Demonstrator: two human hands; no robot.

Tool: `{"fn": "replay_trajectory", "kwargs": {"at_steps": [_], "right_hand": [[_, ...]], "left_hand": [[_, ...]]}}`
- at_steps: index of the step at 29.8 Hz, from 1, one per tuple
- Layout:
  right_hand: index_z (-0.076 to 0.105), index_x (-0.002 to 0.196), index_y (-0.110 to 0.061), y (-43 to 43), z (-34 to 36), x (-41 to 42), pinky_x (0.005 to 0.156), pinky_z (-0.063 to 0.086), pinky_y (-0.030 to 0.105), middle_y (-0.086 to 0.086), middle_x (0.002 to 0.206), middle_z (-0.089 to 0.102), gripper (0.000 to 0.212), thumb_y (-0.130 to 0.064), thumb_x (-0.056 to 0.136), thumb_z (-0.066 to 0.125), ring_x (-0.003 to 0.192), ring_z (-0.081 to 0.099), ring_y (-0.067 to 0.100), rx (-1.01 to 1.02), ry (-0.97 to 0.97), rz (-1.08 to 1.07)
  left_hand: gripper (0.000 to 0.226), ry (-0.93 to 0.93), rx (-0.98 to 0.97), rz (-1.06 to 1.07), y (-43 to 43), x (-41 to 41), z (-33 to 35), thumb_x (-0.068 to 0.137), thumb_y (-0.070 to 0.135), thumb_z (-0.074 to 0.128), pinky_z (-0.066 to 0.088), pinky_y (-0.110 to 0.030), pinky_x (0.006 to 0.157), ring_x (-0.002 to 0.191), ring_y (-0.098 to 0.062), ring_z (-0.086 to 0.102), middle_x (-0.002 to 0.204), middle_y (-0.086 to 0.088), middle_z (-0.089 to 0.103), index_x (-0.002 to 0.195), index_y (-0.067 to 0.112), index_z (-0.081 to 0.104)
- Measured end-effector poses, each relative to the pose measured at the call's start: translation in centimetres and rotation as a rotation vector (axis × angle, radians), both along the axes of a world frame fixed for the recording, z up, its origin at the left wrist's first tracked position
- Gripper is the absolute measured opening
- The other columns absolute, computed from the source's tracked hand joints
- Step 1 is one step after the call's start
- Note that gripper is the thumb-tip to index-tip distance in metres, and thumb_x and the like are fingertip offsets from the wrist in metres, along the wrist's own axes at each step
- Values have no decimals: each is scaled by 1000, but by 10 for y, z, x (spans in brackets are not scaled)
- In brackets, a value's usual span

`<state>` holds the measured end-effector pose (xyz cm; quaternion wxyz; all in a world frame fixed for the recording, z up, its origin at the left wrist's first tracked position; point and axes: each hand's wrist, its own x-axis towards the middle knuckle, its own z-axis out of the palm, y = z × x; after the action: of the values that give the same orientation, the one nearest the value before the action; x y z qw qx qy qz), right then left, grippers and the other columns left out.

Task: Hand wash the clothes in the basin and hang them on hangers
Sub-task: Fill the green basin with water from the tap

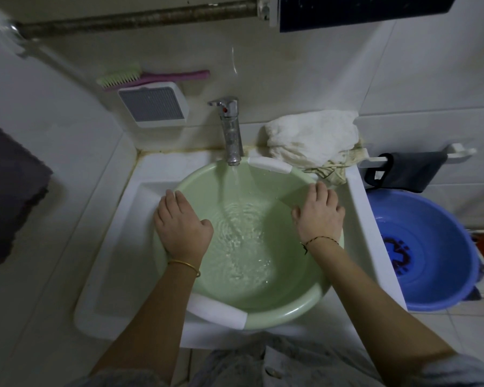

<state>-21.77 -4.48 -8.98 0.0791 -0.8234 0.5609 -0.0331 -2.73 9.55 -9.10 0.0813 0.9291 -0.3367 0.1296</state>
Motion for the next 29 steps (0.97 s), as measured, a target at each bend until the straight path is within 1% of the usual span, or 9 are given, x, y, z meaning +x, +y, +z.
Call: {"fn": "replay_trajectory", "kwargs": {"at_steps": [4, 8, 10, 18, 29], "right_hand": [[22, 146, -7, 0, 0, 0, 99, 33, 44, 10, 153, 24, 66, -39, 94, 44, 136, 25, 31, 4, 4, -1], [21, 147, -7, 0, -1, 0, 99, 33, 44, 10, 154, 22, 67, -40, 94, 43, 137, 24, 31, 4, 4, -3], [20, 147, -7, 0, -1, 0, 100, 33, 44, 9, 154, 21, 67, -40, 94, 43, 137, 24, 31, 3, 7, -3], [20, 147, -7, 0, -1, 0, 100, 33, 45, 9, 154, 22, 67, -41, 94, 43, 136, 25, 31, -2, 6, -6], [21, 147, -6, 0, -1, 0, 98, 34, 45, 10, 153, 23, 67, -39, 94, 44, 135, 26, 32, 2, 2, -2]], "left_hand": [[78, -1, 2, -1, 0, 0, 0, 52, 25, 50, 38, -48, 99, 118, -40, 50, 130, -25, 52, 123, -7, 53], [79, 14, 17, 0, 0, 0, 0, 52, 21, 65, 38, -48, 99, 119, -39, 49, 131, -25, 51, 124, -8, 52], [80, 16, 22, 2, 0, 0, 0, 50, 20, 68, 38, -48, 99, 119, -40, 49, 131, -25, 51, 124, -8, 52], [80, 17, 27, 0, 0, 2, -1, 53, 23, 62, 37, -49, 100, 120, -40, 48, 132, -25, 50, 125, -8, 51], [80, 17, 23, -1, 0, 0, -1, 51, 20, 68, 38, -49, 99, 119, -40, 49, 131, -25, 51, 124, -8, 52]]}}
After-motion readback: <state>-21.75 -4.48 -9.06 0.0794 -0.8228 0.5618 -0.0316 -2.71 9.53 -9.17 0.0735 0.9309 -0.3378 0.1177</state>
